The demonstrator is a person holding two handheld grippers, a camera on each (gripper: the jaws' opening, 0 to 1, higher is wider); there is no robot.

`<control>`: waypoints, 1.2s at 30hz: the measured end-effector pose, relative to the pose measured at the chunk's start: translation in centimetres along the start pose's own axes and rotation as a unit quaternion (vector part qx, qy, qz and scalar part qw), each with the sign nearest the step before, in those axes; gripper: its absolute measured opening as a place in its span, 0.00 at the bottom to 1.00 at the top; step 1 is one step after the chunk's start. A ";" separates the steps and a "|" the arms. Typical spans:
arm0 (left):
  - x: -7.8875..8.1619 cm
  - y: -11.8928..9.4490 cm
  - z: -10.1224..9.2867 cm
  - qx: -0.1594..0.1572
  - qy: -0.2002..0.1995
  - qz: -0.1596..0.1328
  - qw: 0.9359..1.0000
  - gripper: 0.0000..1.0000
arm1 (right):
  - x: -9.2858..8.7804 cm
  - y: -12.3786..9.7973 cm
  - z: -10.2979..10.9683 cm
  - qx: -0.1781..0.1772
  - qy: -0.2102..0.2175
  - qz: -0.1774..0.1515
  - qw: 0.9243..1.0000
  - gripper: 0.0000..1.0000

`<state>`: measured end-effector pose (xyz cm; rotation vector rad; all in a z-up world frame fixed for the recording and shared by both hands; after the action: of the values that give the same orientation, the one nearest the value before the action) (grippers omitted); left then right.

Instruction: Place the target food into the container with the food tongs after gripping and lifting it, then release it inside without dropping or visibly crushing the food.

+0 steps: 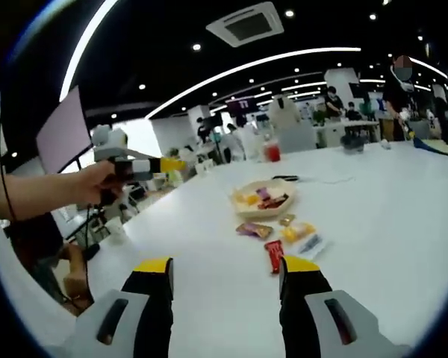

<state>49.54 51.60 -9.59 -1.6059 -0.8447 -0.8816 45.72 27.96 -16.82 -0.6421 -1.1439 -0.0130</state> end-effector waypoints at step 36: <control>14.2 10.1 4.3 -0.014 0.041 -0.019 0.999 0.17 | -0.4 -1.0 -4.9 -0.056 0.036 -0.017 0.998 0.57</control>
<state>65.57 55.16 -2.47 -1.5708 -0.8109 -0.9843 49.34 24.72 -17.92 -0.7159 -1.0902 -0.1284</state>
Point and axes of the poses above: the point that each gripper's makers call its tool centre point, and the gripper's own axes: y roughly forward along the fingers, z roughly to its left, x roughly out of its top, the point moved 2 cm from there along -y, roughly backward along the fingers, and after that the axes turned 11 degrees about z, right-handed, at the moved point
